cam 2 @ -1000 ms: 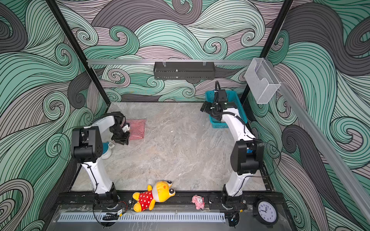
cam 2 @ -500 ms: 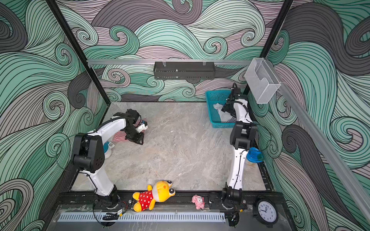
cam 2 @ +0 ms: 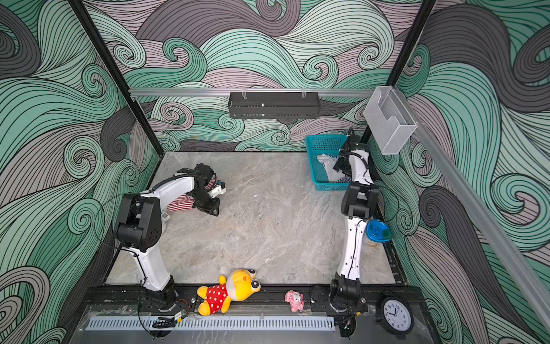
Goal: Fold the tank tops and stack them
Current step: 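Grasp the blue striped top in the teal basket with the right gripper and lift, then carry the blue striped top to mid-table and lower it with the right gripper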
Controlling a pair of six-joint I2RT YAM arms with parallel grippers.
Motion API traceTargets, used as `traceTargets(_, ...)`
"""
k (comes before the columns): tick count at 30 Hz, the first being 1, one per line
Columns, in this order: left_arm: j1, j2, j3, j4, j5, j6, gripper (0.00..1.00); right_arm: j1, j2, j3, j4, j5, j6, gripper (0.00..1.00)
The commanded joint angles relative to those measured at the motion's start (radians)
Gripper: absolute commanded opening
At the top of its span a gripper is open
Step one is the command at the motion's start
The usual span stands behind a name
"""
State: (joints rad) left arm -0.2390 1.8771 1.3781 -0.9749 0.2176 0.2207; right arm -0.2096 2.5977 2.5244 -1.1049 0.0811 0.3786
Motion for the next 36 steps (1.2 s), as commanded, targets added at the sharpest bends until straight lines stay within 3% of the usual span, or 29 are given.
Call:
traceTargets(1,-0.008,0.002,0.035,0.004,0.008,0.009,0.31,0.004,-0.022,0.013,-0.028,-0.055,0.011,0.38)
traceTargets(2,-0.008,0.003,0.035,0.005,0.008,0.008,0.31,0.005,-0.041,0.007,-0.025,-0.071,0.013,0.16)
traceTargets(3,-0.008,0.003,0.036,0.008,0.008,0.005,0.31,0.007,-0.065,-0.005,-0.012,-0.087,0.014,0.02)
traceTargets(4,-0.008,0.002,0.038,0.011,0.008,0.003,0.31,0.011,-0.095,-0.02,0.003,-0.097,0.012,0.0)
traceTargets(11,-0.006,0.008,0.06,0.033,-0.001,-0.007,0.31,0.042,-0.421,-0.191,0.137,-0.134,0.034,0.0)
traceTargets(14,-0.006,0.013,0.068,0.043,-0.016,-0.01,0.31,0.061,-0.575,-0.233,0.174,-0.22,0.058,0.0)
traceTargets(18,-0.005,0.066,0.107,0.052,-0.143,-0.044,0.3,0.134,-0.702,-0.222,0.147,-0.356,0.096,0.0)
traceTargets(22,0.006,0.141,0.153,0.059,-0.197,-0.058,0.3,0.267,-0.767,-0.259,0.127,-0.378,0.103,0.0)
traceTargets(27,0.006,0.222,0.21,0.072,-0.189,-0.067,0.3,0.45,-0.809,-0.462,0.212,-0.326,0.126,0.0)
traceTargets(36,0.031,0.261,0.232,0.07,-0.302,-0.09,0.29,0.6,-0.724,-0.741,0.367,-0.313,0.177,0.0)
